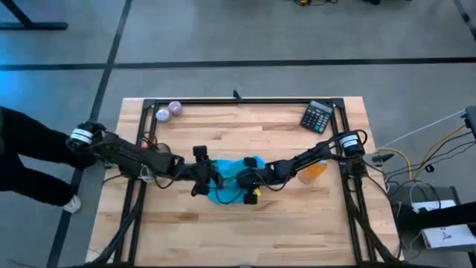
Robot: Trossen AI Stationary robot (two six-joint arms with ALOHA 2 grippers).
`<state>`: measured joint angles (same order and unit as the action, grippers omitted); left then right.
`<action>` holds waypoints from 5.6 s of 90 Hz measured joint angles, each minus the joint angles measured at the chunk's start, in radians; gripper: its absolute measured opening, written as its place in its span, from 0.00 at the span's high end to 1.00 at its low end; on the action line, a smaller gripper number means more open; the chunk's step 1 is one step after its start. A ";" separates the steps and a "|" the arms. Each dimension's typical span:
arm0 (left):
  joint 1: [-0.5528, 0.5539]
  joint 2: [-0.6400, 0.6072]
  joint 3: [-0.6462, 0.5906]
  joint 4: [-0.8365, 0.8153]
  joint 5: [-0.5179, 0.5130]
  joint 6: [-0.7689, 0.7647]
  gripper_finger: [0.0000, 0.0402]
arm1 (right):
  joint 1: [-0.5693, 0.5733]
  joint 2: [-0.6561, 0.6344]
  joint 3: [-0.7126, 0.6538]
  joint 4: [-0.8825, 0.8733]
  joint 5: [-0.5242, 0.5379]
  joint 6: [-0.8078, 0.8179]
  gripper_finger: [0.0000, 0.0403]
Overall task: Apply microfiber cloth
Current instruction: Wipe the pink cellphone with the blue microfiber cloth
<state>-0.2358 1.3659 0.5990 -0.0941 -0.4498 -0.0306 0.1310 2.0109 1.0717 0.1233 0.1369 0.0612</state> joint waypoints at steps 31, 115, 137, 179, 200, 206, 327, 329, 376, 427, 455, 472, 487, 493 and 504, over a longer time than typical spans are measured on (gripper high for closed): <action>-0.076 0.085 -0.180 0.284 0.044 -0.131 0.63 | -0.002 0.023 0.070 0.201 -0.041 -0.034 1.00; -0.076 0.229 -0.188 0.453 0.019 -0.083 0.81 | -0.052 0.247 0.130 0.516 -0.244 0.179 1.00; -0.076 0.229 -0.194 0.459 0.012 -0.083 0.81 | -0.054 0.241 0.132 0.490 -0.063 0.184 1.00; -0.074 0.229 -0.202 0.420 0.004 -0.089 0.81 | -0.059 0.239 0.130 0.461 0.047 0.225 1.00; -0.075 0.229 -0.202 0.416 -0.012 -0.090 0.81 | -0.037 0.218 0.127 0.445 -0.115 0.155 1.00; -0.075 0.229 -0.202 0.416 -0.013 -0.091 0.81 | -0.033 0.205 0.123 0.439 -0.142 0.142 1.00; -0.075 0.229 -0.203 0.409 -0.041 -0.091 0.81 | -0.044 0.158 0.109 0.292 0.011 0.159 1.00; -0.075 0.229 -0.203 0.409 -0.041 -0.091 0.81 | -0.044 0.158 0.107 0.292 0.029 0.160 1.00; -0.075 0.229 -0.204 0.399 -0.040 -0.110 0.81 | -0.040 -0.075 -0.181 0.264 0.266 0.286 1.00; -0.074 0.232 -0.171 0.458 -0.041 -0.045 0.81 | -0.039 0.012 -0.177 0.525 -0.035 0.339 1.00; -0.074 0.231 -0.170 0.456 -0.033 -0.035 0.81 | -0.033 0.147 -0.010 0.547 -0.211 0.311 1.00; -0.075 0.230 -0.169 0.443 -0.035 -0.049 0.81 | -0.031 0.109 -0.035 0.459 -0.157 0.298 1.00; -0.075 0.229 -0.172 0.442 -0.036 -0.050 0.81 | -0.033 0.043 -0.116 0.439 -0.090 0.299 1.00; -0.075 0.229 -0.174 0.443 -0.036 -0.049 0.81 | -0.033 0.015 -0.153 0.435 -0.056 0.298 1.00; -0.075 0.229 -0.175 0.442 -0.037 -0.054 0.81 | -0.038 -0.045 -0.219 0.420 -0.014 0.299 1.00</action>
<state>-0.3111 1.5948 0.4243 0.3474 -0.4870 -0.0844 0.0934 1.9664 0.8527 0.5436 0.1227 0.3600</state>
